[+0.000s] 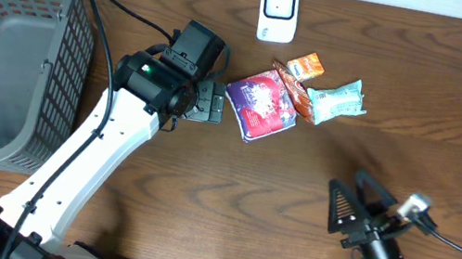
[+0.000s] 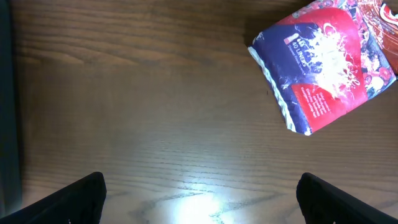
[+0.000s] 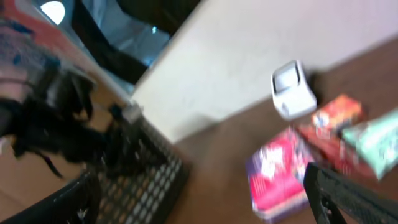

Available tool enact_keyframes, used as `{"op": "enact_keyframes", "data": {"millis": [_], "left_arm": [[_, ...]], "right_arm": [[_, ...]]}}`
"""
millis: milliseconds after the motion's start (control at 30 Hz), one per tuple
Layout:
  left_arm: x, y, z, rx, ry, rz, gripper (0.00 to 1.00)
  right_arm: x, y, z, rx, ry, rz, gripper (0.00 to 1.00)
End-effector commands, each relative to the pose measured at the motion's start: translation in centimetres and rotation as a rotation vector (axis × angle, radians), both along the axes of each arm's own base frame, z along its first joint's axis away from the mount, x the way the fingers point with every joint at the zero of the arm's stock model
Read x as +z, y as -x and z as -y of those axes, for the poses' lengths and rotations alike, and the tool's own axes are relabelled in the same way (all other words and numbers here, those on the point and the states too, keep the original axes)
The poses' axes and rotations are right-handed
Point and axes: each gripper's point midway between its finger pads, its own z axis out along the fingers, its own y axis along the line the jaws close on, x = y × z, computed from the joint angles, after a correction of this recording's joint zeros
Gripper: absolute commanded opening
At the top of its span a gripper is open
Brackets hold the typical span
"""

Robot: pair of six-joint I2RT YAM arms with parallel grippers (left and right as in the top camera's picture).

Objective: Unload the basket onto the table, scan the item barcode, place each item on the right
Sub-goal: 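Reach the right gripper to the pink pack and grasp it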

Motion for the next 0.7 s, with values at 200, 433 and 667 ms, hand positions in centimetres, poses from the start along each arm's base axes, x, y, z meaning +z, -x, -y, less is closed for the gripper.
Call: {"op": "enact_keyframes", "data": {"millis": [200, 433, 667], "left_arm": [[-0.1, 0.0, -0.4, 0.013, -0.018, 0.001, 0.98], [-0.1, 0.0, -0.4, 0.013, -0.018, 0.0, 0.98], [-0.1, 0.0, -0.4, 0.013, -0.018, 0.0, 0.98]], "right_arm": [[4.8, -1.7, 1.0, -0.083, 0.166, -0.003, 0.99], [4.6, -4.5, 1.0, -0.06, 0.343, -0.209, 0.99], [1.8, -7.3, 2.3, -0.049, 0.505, -0.524, 0.99]]}}
